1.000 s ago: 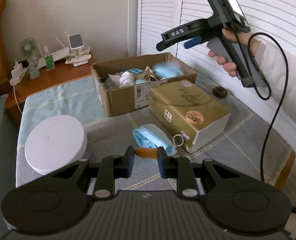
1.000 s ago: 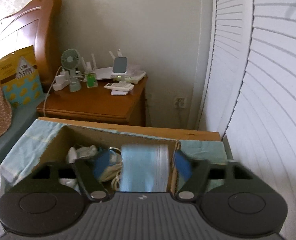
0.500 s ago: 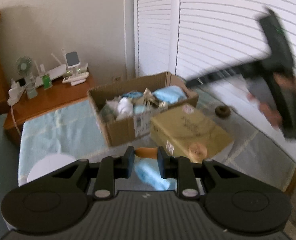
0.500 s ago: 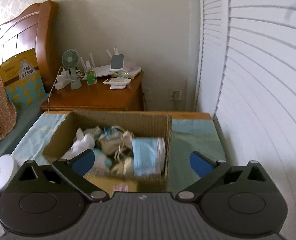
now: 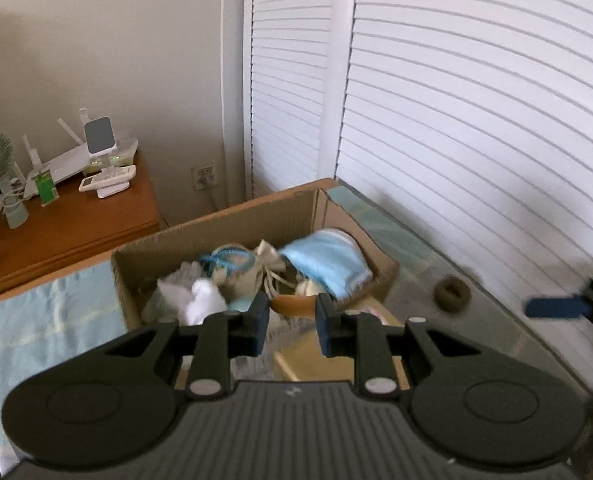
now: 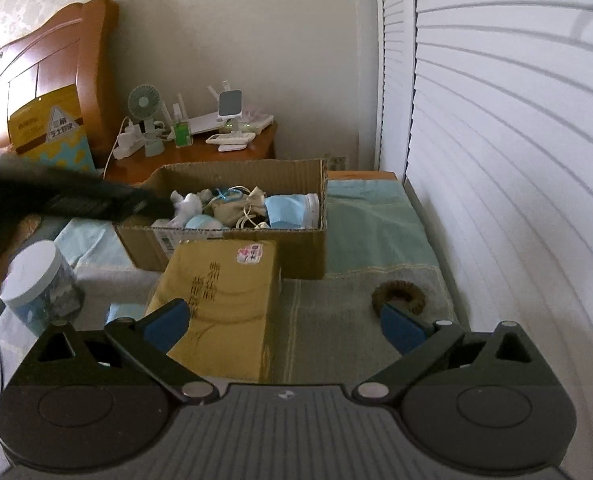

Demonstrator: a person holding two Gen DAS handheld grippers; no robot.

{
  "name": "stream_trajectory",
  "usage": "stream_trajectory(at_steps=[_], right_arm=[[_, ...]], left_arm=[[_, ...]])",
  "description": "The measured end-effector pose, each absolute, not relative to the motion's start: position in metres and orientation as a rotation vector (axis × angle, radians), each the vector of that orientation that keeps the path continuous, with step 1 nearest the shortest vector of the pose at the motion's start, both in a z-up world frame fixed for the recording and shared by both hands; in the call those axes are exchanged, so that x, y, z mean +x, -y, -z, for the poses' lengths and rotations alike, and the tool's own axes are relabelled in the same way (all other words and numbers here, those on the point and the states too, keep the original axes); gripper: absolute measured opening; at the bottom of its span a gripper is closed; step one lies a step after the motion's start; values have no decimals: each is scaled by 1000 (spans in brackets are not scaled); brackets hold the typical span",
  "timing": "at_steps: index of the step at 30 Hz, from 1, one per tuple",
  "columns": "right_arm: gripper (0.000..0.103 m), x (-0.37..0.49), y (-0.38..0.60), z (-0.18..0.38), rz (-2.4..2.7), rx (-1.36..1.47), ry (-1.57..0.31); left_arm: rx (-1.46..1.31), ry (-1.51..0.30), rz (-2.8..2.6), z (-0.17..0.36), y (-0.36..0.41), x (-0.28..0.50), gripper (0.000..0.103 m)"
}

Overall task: Organize soft objects
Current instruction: 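Carry the orange earplug into the cardboard box and open the left gripper, then move both grippers back over the bed toward the remaining blue mask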

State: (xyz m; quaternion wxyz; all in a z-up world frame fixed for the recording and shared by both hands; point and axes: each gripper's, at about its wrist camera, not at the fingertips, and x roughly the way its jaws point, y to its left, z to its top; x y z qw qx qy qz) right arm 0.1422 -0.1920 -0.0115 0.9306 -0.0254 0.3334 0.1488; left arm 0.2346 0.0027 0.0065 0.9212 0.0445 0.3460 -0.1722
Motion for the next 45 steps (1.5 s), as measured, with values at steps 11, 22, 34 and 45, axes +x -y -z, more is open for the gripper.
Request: stream_trajectory(at_steps=[11, 22, 34, 45], right_arm=[[103, 136, 200, 9, -296, -56, -668], [103, 126, 200, 4, -271, -60, -654], [103, 104, 202, 8, -252, -81, -646], [103, 102, 209, 17, -216, -87, -662]], left_arm=[[130, -642, 284, -7, 9, 261, 88], [125, -619, 260, -25, -4, 217, 98], [113, -605, 210, -10, -15, 126, 99], [58, -628, 149, 11, -15, 101, 99]])
